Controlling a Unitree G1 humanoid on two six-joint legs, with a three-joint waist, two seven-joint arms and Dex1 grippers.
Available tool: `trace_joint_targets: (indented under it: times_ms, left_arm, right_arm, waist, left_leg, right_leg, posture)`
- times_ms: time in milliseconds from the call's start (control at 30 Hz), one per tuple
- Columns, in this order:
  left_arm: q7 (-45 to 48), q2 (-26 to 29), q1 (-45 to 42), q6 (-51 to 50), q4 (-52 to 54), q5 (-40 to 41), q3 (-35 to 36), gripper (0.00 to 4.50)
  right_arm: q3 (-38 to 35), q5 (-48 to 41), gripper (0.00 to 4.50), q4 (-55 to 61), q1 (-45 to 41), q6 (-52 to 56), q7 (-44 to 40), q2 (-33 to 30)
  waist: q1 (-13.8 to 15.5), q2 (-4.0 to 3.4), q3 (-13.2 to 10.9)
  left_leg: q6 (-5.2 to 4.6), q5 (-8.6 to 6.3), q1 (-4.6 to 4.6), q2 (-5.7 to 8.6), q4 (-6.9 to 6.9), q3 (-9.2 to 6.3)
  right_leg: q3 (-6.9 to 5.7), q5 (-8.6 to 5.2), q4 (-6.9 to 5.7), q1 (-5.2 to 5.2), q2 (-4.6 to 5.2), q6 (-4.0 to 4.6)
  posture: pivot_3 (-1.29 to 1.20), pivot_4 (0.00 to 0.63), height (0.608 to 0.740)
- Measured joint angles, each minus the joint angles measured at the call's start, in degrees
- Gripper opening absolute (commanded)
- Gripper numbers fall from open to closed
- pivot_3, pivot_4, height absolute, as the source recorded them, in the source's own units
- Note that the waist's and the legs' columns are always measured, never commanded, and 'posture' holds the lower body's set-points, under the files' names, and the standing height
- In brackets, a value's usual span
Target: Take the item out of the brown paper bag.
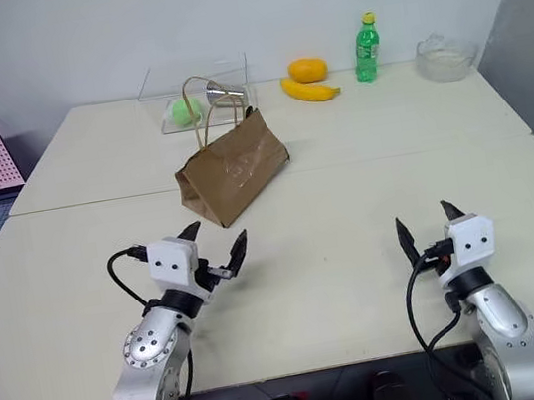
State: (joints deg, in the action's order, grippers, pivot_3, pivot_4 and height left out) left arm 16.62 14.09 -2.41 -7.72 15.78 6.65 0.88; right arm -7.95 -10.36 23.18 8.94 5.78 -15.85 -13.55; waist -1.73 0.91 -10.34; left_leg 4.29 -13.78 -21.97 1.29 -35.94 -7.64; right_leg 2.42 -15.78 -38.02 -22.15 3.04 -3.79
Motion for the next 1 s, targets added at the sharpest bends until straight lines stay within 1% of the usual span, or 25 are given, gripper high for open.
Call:
trace_joint_targets:
  times_ms: [200, 567, 733, 833, 933, 1000]
  left_arm:
    - [1.02, 0.21, -0.02, 0.76, -0.16, -0.65, -0.58, 4.46]
    - [1.51, 0.28, -0.21, 0.53, -0.31, -1.05, -0.51, 4.46]
    - [2.17, 0.23, -0.82, 0.54, -0.29, 0.64, 0.01, 4.46]
    - [4.72, 1.70, -4.04, -0.68, -0.30, 4.15, 1.44, 4.46]
    - [7.71, 3.88, -9.88, -3.73, -0.58, 9.01, 3.81, 4.46]
    - [7.97, 4.58, -13.37, -6.14, -0.90, 11.47, 5.37, 4.46]
  right_arm:
    - [-0.06, 0.02, 4.50, -0.03, 1.15, -0.01, -0.04, 0.00]
    - [0.22, 0.17, 4.50, -1.13, 0.58, -0.21, -0.53, -0.54]
    - [0.63, 0.11, 4.50, -1.17, -0.55, -0.27, -2.39, -1.94]
    - [2.17, -0.01, 4.50, -0.68, -2.31, 0.19, -3.93, -2.94]
    - [3.87, -0.74, 4.50, 1.52, -4.82, 2.19, -5.54, -3.94]
    - [4.77, -2.27, 4.50, 3.33, -6.71, 3.97, -6.29, -4.26]
  waist:
    - [-0.02, 0.00, 0.00]
    - [-0.01, 0.00, 0.00]
    - [-0.02, 0.00, 0.00]
    - [-0.02, 0.01, -0.01]
    - [-0.04, 0.02, -0.01]
    - [-0.07, 0.02, -0.02]
  left_leg:
    - [0.00, 0.00, 0.01, -0.01, 0.00, 0.01]
    - [0.00, 0.00, 0.01, 0.00, 0.00, 0.00]
    - [0.00, 0.00, 0.01, -0.01, 0.00, 0.01]
    - [0.00, 0.00, 0.01, -0.01, -0.01, -0.03]
    - [0.00, 0.00, 0.00, 0.00, -0.01, 0.00]
    - [0.00, 0.00, 0.00, 0.00, -0.01, -0.02]
  right_leg:
    - [0.00, -0.01, -0.01, 0.00, 0.00, -0.01]
    - [0.00, 0.00, -0.01, 0.00, 0.00, 0.00]
    - [0.01, 0.00, -0.01, 0.00, 0.00, 0.00]
    - [-0.04, 0.00, -0.03, 0.00, -0.01, -0.01]
    - [-0.02, 0.00, -0.01, 0.01, -0.01, -0.01]
    - [-0.03, 0.01, -0.01, 0.01, -0.01, 0.00]
  posture:
    - [0.00, 0.150, 0.740]
    - [0.00, 0.150, 0.740]
    - [0.00, 0.150, 0.740]
    - [0.00, 0.150, 0.740]
    - [0.00, 0.150, 0.740]
    - [0.00, 0.150, 0.740]
